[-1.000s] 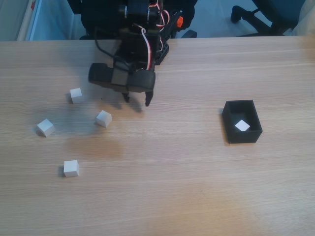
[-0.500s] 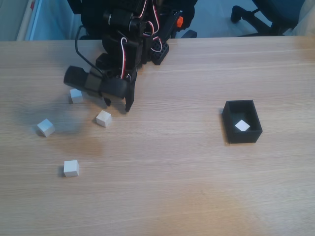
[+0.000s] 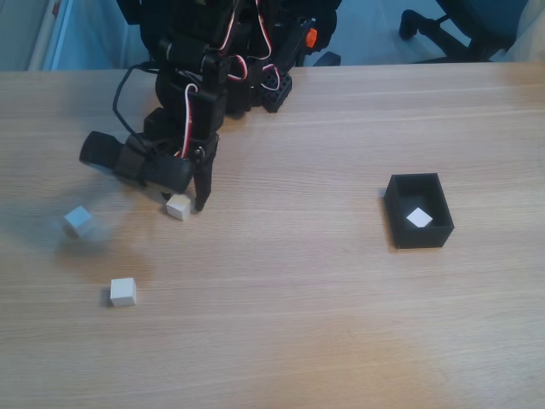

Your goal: Pick blocks and place them in the box.

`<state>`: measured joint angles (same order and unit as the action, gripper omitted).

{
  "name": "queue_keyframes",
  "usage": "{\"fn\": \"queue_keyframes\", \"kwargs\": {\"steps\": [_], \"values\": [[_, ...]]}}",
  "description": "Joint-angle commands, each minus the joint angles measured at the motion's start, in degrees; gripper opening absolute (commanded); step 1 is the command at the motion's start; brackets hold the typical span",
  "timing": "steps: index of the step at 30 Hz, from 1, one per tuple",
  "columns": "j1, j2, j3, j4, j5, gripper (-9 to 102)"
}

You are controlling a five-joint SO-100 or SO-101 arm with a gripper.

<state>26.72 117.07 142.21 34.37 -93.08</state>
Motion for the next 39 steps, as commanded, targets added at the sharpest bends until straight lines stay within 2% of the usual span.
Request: {"fn": "queue_keyframes", "kwargs": {"steps": [1, 5, 11, 20, 24, 30, 39], "values": [[0.1, -1.2, -3.9, -1.2, -0.4, 16], [0.1, -2.4, -4.7, -1.6, -1.3, 14], [-1.0, -1.4, -4.0, -1.1, -0.1, 0], [-7.2, 4.6, -4.8, 4.2, 3.9, 0], [-15.6, 8.3, -7.8, 9.3, 10.0, 0], [-33.6, 13.1, -17.4, 19.3, 21.5, 0], [-57.1, 13.8, -25.0, 21.8, 29.8, 0]]}}
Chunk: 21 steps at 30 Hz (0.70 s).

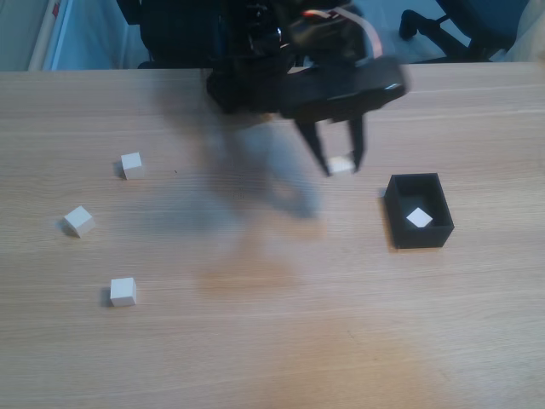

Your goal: Pick blocks and place them in the box.

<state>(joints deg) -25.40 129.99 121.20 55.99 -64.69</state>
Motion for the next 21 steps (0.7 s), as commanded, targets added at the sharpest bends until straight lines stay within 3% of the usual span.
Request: {"fn": "queue_keyframes", "kwargs": {"steps": [1, 8, 21], "values": [[-6.8, 0.4, -4.3, -0.1, 2.1, 0], [-13.9, -6.2, -7.0, -3.8, 4.4, 0], [-17.5, -19.6, -13.4, -10.6, 7.0, 4]]}}
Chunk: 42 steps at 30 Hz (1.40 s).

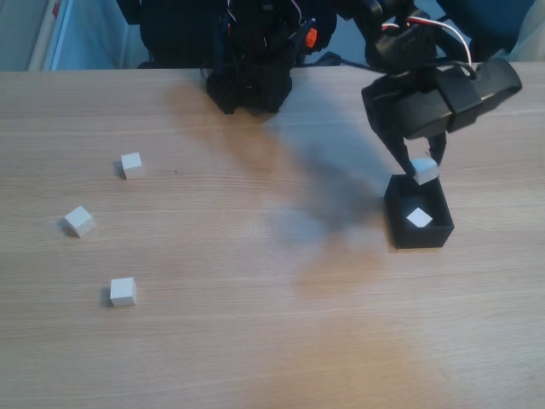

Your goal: Pick blocks and place them in the box.

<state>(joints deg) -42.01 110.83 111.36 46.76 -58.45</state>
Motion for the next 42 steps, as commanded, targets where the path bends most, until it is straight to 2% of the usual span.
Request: {"fn": "queue_keyframes", "kwargs": {"steps": [1, 10, 13, 17, 20, 23, 32, 38, 42], "values": [[-1.1, -1.0, -3.7, -1.6, 1.1, 5], [0.4, -3.1, -3.6, -1.8, 1.8, 13], [2.2, -2.5, -3.2, 0.4, 0.3, 12], [7.2, 0.5, -2.1, 7.1, -2.1, 9], [13.3, 4.0, -0.4, 15.3, -6.9, 9], [20.7, 8.3, 3.5, 17.7, -14.9, 9], [44.3, 12.8, 7.1, 15.5, -29.4, 11], [60.1, 10.8, 9.2, 9.4, -40.0, 11], [69.3, 8.2, 9.6, 8.8, -44.6, 11]]}}
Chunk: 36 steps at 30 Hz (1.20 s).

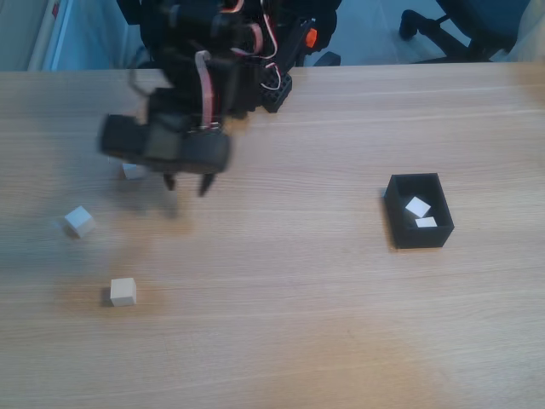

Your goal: Pick blocks and place them in the box.

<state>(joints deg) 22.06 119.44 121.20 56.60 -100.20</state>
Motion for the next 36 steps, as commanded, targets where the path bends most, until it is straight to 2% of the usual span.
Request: {"fn": "queue_keyframes", "kwargs": {"steps": [1, 6, 13, 21, 36], "values": [[7.3, -1.0, -0.3, -1.1, -3.5, 11], [15.4, -3.8, -0.9, -1.1, -5.0, 13], [21.1, -5.5, -1.6, 1.2, -3.0, 14], [22.1, -6.2, -4.3, 12.3, 5.9, 14], [22.9, -12.7, -10.0, 13.5, 22.9, 16]]}}
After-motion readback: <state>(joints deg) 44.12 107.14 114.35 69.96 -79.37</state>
